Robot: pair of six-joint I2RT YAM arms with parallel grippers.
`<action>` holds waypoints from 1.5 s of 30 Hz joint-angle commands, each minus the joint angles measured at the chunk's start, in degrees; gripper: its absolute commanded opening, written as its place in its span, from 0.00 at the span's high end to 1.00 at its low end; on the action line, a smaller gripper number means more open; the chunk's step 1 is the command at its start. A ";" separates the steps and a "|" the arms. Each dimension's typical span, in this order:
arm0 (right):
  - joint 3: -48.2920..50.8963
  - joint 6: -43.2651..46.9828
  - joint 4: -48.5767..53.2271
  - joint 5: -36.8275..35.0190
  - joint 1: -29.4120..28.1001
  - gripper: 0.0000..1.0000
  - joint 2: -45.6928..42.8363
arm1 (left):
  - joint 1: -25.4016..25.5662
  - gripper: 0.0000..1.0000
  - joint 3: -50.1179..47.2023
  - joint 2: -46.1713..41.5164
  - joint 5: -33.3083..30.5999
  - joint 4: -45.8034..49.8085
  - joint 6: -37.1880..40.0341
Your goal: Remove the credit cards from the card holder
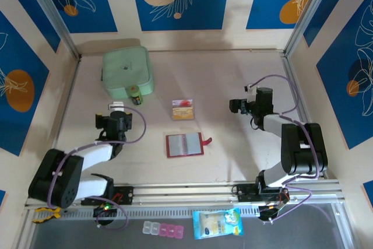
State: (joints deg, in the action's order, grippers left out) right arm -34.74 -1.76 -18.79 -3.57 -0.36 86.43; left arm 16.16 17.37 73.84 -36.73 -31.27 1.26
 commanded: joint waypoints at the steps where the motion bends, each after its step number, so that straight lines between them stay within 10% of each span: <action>1: 1.60 -2.40 -10.52 0.95 -0.14 0.01 -0.27 | -1.24 0.01 1.70 3.36 2.83 -13.93 5.42; 24: 10.62 -3.43 -26.90 1.33 0.74 0.01 0.75 | -11.05 0.01 4.96 13.70 25.75 -18.78 -0.31; 45: 10.50 -3.60 -26.61 1.99 1.11 0.01 0.87 | -11.11 0.00 3.23 15.81 25.92 -24.35 0.26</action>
State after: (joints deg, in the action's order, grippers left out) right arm -24.25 -4.82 -43.31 -2.52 0.25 87.18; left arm 5.43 20.53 89.47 -11.99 -53.67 1.98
